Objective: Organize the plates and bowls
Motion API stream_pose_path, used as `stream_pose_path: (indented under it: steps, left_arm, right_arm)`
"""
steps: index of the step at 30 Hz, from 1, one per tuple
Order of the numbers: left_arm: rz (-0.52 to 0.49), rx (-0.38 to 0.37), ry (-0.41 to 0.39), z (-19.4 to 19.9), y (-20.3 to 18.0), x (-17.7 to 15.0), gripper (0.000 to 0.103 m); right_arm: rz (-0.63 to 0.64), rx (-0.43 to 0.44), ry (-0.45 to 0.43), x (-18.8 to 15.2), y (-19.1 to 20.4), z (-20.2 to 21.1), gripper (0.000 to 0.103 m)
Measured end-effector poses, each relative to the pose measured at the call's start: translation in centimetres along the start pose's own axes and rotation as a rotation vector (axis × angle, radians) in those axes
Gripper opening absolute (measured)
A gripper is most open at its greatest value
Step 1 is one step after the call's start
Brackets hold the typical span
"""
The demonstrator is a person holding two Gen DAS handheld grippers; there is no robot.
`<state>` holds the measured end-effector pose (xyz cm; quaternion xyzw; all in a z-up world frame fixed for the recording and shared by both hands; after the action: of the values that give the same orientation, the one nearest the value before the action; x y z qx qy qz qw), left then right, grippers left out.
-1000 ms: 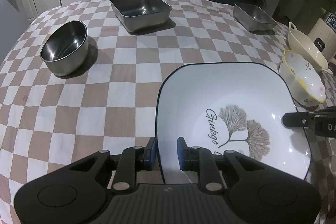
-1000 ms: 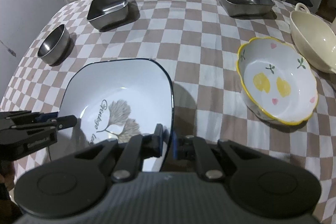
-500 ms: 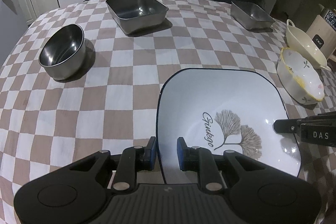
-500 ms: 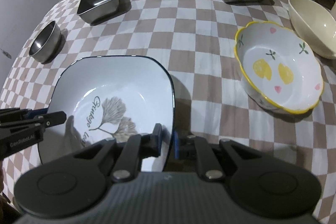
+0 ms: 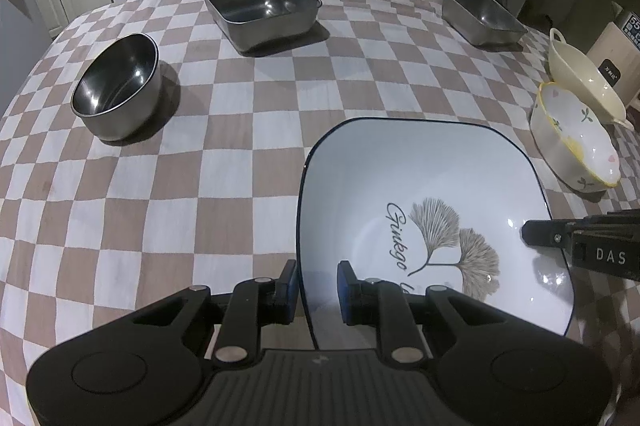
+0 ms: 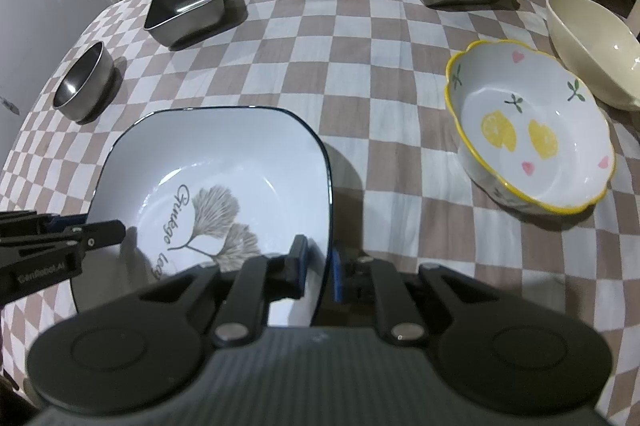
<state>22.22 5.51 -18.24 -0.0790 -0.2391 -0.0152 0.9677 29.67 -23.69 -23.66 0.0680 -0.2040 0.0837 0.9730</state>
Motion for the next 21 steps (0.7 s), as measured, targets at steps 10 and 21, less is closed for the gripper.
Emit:
stream_pose_path:
  steps: [10, 21]
  left_arm:
    - [0.000, 0.019, 0.004, -0.19, 0.17, -0.01, 0.049]
    - [0.001, 0.037, -0.008, 0.48, 0.46, -0.49, 0.101]
  right_arm:
    - [0.071, -0.023, 0.022, -0.56, 0.59, -0.81, 0.046]
    - [0.059, -0.020, -0.018, -0.94, 0.35, -0.09, 0.081]
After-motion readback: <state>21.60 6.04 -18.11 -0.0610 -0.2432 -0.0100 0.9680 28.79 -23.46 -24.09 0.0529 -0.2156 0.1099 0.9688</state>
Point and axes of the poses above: each gripper's, at about its wrist camera, not at the fingertips, and z roughly against the way its jaws point, y to its left, x to its top, the point moved 3 cm from there along -z, roughly the way its jaws point, and after that the axes turned 4 degrees about -x, right-handed, at the moved point
